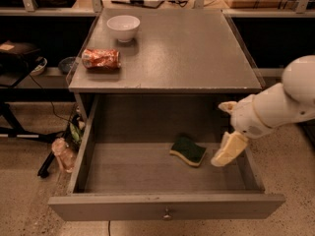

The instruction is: Pick sponge from top drawer and place on counter

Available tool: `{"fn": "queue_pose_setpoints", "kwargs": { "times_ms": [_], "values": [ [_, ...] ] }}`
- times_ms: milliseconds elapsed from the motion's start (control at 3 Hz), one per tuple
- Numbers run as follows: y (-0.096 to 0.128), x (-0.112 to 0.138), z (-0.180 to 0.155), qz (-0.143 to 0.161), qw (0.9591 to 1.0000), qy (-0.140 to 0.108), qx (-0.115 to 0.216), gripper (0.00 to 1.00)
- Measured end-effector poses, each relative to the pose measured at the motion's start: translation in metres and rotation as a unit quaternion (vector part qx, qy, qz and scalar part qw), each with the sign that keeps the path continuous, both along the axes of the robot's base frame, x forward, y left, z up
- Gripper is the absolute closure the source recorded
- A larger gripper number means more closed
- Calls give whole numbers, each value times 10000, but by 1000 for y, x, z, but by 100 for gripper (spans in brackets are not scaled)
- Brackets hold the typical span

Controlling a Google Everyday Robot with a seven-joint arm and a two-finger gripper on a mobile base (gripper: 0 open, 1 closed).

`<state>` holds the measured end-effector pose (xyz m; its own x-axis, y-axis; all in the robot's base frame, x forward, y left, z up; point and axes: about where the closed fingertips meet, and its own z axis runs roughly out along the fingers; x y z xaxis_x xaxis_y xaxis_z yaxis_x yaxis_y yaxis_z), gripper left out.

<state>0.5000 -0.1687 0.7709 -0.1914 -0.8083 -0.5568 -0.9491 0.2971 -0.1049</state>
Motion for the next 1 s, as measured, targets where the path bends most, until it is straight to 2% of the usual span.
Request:
{"fn": "queue_pose_setpoints", "kwargs": {
  "times_ms": [667, 1000],
  "values": [
    [24, 11, -35, -101, 9993, 1, -361, 0],
    [24, 11, -39, -101, 9994, 36, -329, 0]
  ]
}}
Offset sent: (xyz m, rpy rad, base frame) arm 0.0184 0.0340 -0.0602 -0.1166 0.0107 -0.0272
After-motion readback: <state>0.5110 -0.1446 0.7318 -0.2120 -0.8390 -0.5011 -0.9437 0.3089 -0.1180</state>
